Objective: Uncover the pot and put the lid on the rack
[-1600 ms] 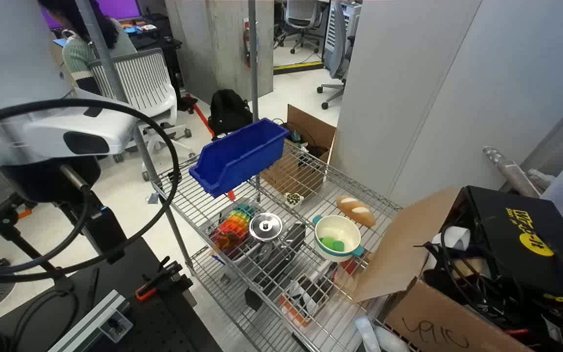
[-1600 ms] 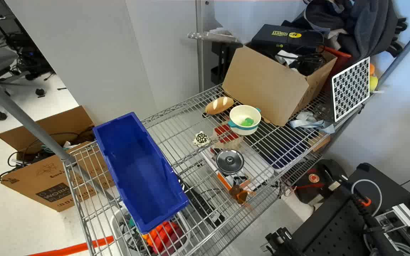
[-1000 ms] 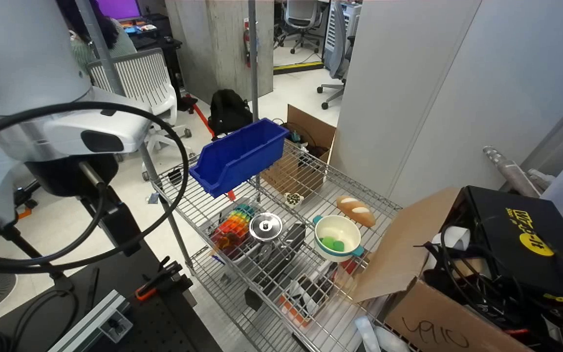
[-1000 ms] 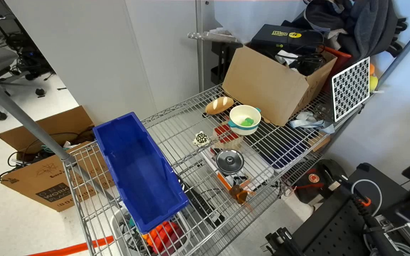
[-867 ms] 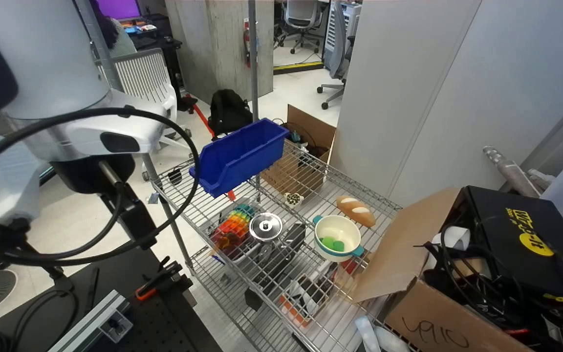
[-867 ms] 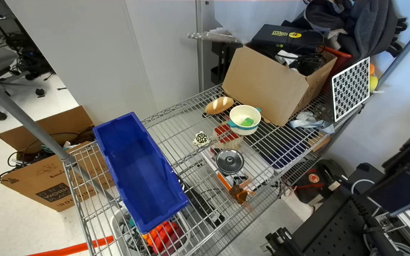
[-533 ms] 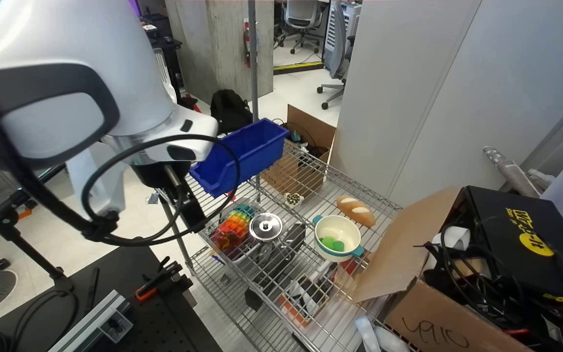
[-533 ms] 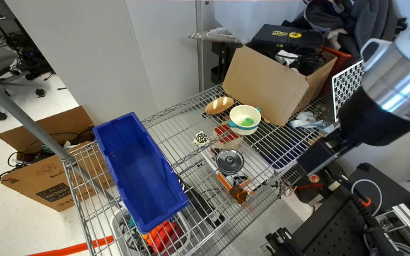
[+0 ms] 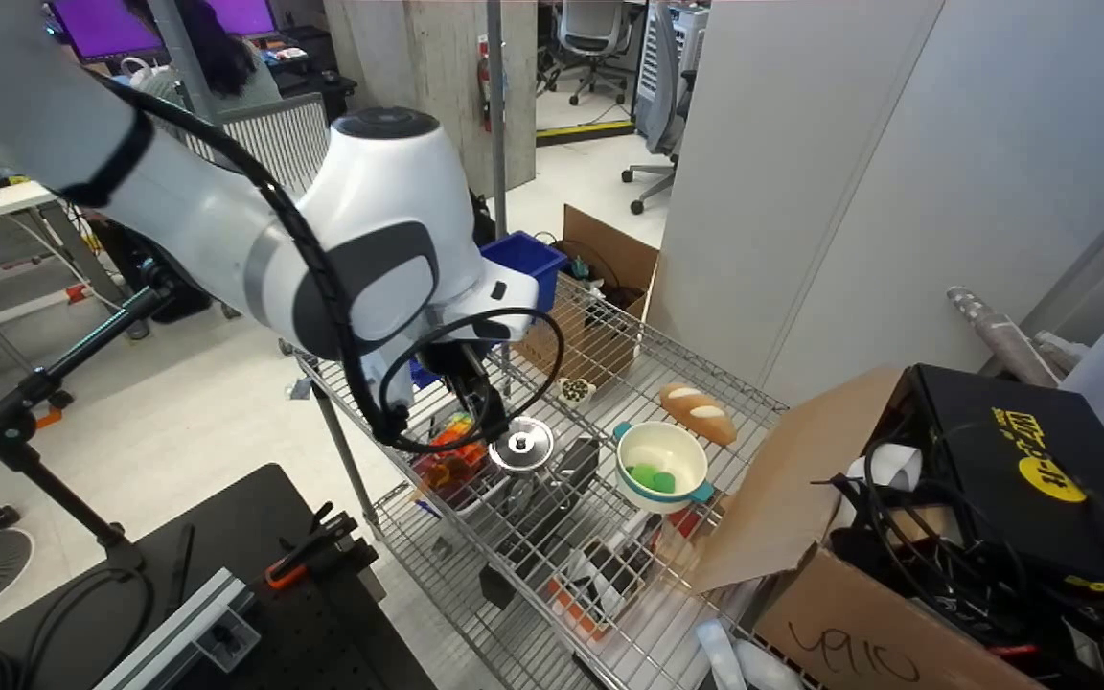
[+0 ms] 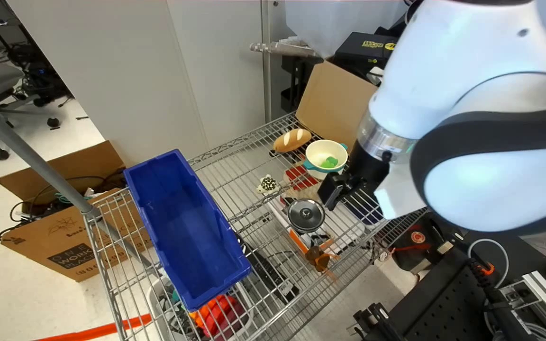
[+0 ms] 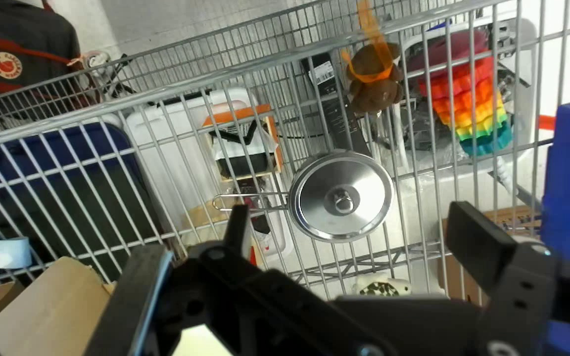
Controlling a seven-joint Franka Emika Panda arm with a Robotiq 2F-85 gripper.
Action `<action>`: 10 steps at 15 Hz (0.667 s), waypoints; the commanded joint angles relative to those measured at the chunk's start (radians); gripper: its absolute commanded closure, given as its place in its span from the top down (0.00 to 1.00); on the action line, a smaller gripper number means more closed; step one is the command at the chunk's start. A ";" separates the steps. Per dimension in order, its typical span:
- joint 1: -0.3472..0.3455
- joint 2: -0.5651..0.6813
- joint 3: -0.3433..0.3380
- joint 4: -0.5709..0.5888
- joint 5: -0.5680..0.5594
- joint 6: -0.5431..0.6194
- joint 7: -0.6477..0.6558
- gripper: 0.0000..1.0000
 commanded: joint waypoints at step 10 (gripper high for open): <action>0.181 0.567 -0.159 0.557 0.024 -0.125 0.104 1.00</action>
